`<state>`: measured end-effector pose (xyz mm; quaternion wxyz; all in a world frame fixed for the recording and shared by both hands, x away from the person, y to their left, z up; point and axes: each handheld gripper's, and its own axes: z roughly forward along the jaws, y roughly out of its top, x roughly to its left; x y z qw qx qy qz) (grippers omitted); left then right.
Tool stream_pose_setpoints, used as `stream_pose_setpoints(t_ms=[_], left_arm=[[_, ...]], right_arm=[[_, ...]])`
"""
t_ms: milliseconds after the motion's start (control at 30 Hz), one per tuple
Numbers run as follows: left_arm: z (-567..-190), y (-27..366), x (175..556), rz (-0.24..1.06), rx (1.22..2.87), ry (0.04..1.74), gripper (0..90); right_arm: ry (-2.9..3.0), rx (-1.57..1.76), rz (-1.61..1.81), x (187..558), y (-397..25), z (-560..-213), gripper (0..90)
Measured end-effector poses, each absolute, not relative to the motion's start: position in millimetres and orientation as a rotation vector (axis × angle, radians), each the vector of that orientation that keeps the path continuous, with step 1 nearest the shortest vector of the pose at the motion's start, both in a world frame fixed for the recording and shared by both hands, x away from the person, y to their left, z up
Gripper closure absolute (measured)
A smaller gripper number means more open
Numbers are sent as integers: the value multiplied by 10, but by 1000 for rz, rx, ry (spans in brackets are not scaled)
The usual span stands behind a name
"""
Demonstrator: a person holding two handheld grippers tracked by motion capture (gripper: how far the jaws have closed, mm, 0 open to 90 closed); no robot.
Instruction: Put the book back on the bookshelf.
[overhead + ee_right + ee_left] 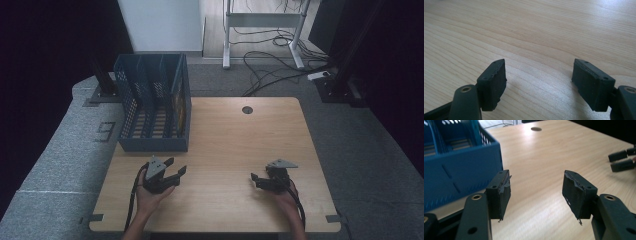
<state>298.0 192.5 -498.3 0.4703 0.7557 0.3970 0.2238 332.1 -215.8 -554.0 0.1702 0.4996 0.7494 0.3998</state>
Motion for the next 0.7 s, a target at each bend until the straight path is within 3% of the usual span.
stream_pose_setpoints(t_ms=[700], left_arm=[[-5217, 2031, 2894, 484, 1893, 984, 390]], right_arm=[[2128, 1407, 1103, 3325, -2128, -5539, 264]])
